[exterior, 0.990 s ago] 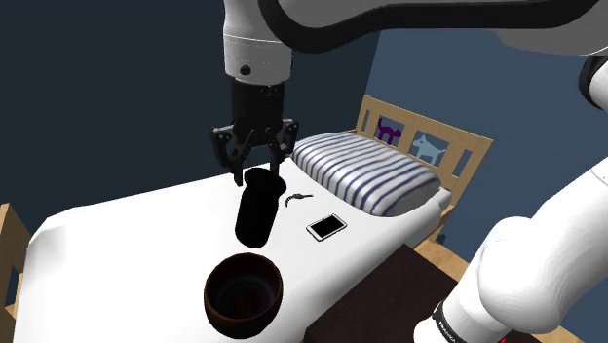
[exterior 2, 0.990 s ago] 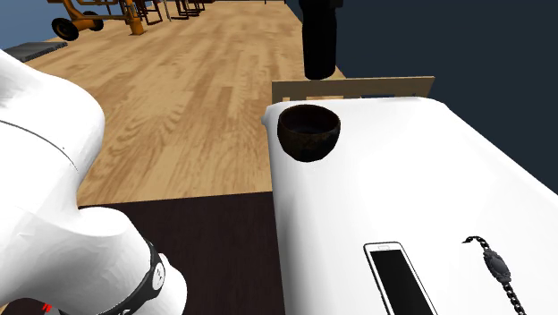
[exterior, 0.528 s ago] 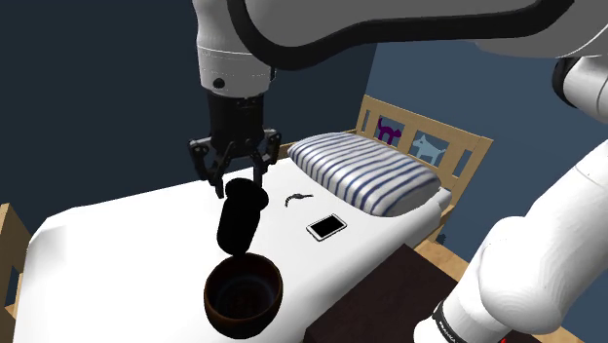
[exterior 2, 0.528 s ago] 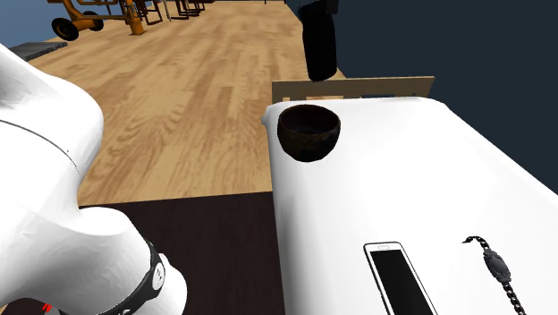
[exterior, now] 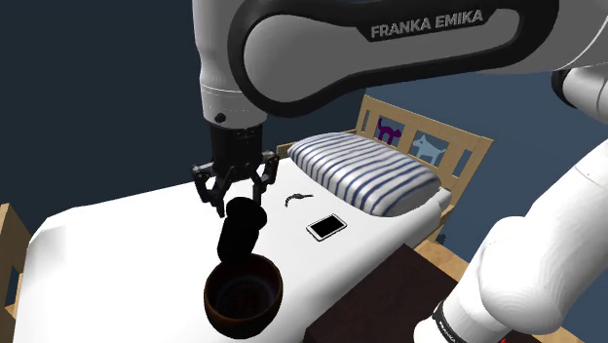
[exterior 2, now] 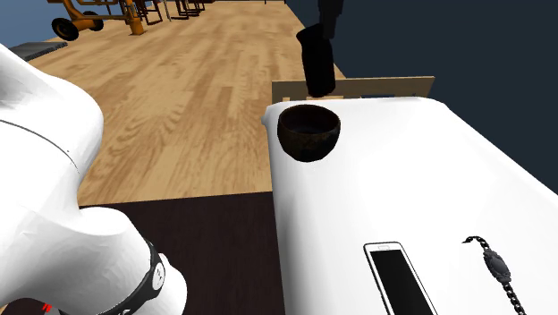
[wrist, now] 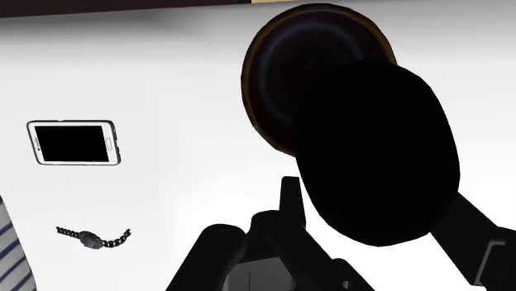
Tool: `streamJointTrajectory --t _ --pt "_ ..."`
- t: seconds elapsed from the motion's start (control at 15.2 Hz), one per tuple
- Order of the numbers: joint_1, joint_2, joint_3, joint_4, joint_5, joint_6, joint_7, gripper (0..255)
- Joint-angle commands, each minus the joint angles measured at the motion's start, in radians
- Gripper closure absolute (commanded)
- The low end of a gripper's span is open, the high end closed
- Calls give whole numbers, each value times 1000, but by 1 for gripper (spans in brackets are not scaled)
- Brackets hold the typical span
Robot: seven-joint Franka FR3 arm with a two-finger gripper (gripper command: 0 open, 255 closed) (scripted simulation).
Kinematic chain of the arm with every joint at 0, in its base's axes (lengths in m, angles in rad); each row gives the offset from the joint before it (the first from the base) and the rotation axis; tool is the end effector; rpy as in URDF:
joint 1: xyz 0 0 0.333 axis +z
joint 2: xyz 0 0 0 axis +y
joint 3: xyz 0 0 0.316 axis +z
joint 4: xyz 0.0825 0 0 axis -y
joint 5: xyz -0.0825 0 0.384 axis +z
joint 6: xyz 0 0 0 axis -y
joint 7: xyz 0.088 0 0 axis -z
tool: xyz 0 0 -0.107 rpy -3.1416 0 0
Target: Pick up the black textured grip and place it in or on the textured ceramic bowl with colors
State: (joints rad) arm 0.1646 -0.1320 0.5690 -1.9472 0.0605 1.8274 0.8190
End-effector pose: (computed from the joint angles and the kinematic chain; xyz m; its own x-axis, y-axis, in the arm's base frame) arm 0.3798 0.3647 0.5268 0.9945 -0.1050 0.0039 -0.1051 -0.9944 0.0143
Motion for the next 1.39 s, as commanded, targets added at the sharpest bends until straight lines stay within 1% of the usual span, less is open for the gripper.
streamJointTrajectory --t 0.0,0.79,1.25,1.32 --pt "1 0 1 -27 0 28 0 255" --pt "4 36 13 -152 -16 184 15 255" --pt "4 36 13 -152 -16 184 15 255" --pt "4 36 13 -152 -16 184 15 0"
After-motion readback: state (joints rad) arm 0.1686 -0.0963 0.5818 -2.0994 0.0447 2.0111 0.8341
